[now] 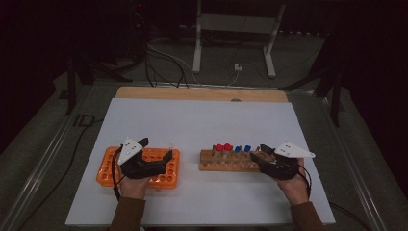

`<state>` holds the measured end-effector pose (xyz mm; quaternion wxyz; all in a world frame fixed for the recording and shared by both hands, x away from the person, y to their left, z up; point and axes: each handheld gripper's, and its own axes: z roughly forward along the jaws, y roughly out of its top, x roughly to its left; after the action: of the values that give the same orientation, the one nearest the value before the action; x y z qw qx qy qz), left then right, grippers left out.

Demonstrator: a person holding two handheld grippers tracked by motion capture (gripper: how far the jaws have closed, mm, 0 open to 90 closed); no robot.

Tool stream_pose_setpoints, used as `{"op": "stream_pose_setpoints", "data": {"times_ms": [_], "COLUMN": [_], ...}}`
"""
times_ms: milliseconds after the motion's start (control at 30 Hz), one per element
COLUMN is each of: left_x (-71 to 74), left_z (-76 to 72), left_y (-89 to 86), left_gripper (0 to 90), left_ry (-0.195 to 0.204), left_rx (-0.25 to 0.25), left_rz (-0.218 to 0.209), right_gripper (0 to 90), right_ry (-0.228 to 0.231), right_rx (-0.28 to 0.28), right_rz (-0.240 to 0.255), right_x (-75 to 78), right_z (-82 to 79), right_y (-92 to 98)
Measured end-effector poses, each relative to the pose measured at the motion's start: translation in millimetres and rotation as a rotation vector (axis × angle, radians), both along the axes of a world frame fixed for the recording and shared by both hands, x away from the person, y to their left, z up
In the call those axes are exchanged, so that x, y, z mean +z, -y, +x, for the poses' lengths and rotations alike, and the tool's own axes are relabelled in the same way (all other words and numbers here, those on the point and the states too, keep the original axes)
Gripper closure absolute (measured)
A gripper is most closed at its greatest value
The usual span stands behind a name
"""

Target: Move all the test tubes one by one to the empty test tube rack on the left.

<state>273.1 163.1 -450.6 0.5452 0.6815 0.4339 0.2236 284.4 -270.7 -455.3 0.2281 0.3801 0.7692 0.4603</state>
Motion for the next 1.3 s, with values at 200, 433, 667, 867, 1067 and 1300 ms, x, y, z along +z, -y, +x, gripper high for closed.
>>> {"op": "stream_pose_setpoints", "data": {"times_ms": [200,433,667,867,1067,1300], "left_x": [2.6,3.9,4.5,4.4,4.8,2.9], "left_z": [-1.6,-1.9,-2.4,-2.8,-4.0,-3.2], "left_y": [-0.8,-2.0,0.0,0.4,1.7,3.6], "left_gripper": [0.5,0.6,0.6,0.6,0.5,0.6], "left_ry": [0.017,0.017,0.023,0.04,0.063,0.081], "left_rx": [0.007,-0.001,-0.014,-0.028,-0.027,-0.029], "left_rz": [-0.007,-0.008,-0.011,-0.019,-0.009,0.016], "right_gripper": [65.1,73.2,76.0,76.3,76.4,76.4], "right_ry": [-0.003,0.009,0.007,0.02,0.058,0.078], "right_rx": [0.009,0.021,0.009,-0.002,0.004,0.001], "right_rz": [-0.023,-0.047,-0.038,-0.022,0.012,0.031], "right_x": [-5.9,-8.4,-8.9,-2.8,12.2,22.6], "right_z": [2.7,3.7,3.8,1.6,-4.7,-8.0], "right_y": [-3.9,-10.1,-12.3,-10.7,-8.6,-6.6]}}
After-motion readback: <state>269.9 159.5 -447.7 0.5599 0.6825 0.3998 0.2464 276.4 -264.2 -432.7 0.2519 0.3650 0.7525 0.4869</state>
